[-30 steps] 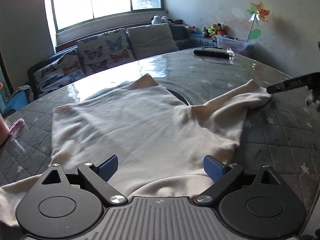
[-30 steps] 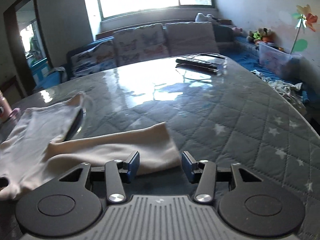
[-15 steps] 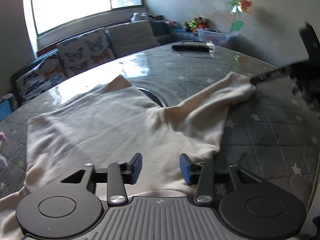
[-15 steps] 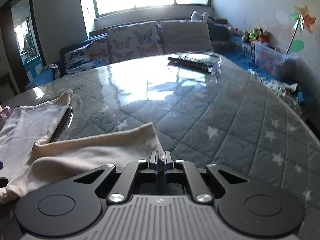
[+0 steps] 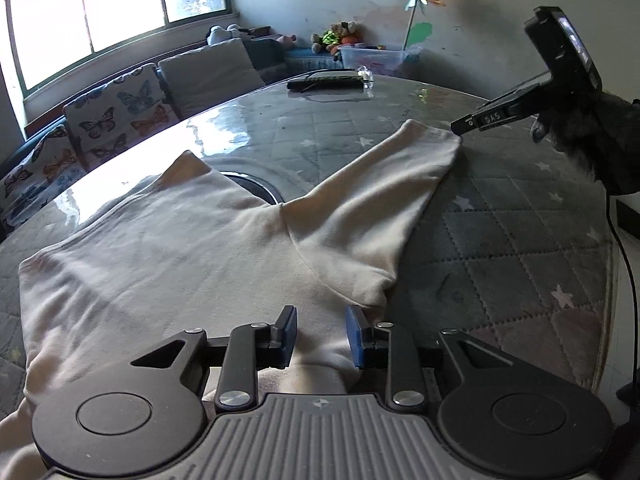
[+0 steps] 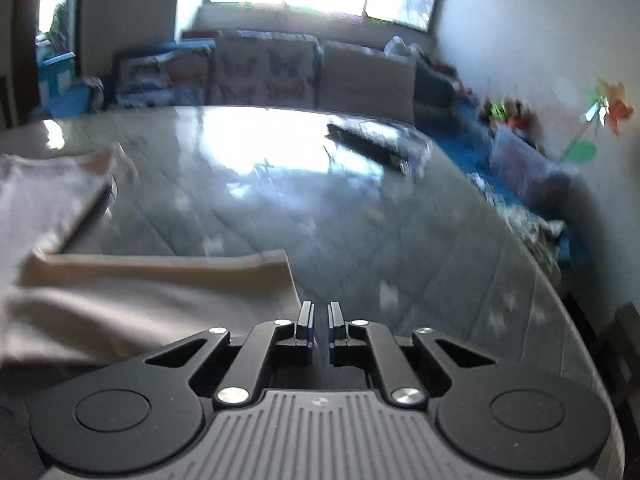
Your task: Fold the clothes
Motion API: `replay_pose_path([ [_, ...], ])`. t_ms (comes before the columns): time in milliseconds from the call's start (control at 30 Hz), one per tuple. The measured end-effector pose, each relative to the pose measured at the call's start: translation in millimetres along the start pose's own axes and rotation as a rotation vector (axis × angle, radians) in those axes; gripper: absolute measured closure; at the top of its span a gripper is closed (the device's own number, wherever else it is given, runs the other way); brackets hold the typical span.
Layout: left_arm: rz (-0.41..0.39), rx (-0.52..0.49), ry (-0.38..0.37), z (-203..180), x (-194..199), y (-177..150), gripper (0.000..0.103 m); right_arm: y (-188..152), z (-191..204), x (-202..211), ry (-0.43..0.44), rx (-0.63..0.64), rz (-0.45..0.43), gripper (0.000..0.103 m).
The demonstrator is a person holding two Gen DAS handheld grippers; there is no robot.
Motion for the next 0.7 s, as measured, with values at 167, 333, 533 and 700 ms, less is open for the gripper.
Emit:
replay_pose_path([
  [167,-0.020,-0.009,-0.001,0.1,5.5,7.6,0.073,9.8,14.1,20.1,0.091,0.021,-0.070,0.091],
  [333,-0.044,-0.008,-0.011,-0.8,7.5,17.9,0.073,21.6,42.5,9.3,0.243,0.025,-0.041,0.082],
  [533,-0.022,-0.009,-0.034,-4.3,-6.3,21.7,0.073,28.9,67.8,-13.5,0.299,0.029,-0.002,0.077],
  [700,-0.008,-0.010,-0.055,-4.4,-10.6,19.0,0.072,32.2,76.7,-26.3,0.271,0.037,-0.002,0.073],
])
Point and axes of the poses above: each gripper's, at about its wrist camera, not at the fingertips, and x roughly against the way its jaws point, z to its left, y to its top, the point moved 4 cm from there along -x, roughly the way its jaws point, and after that the axes turned 9 degrees about z, right-handed, at the moved point
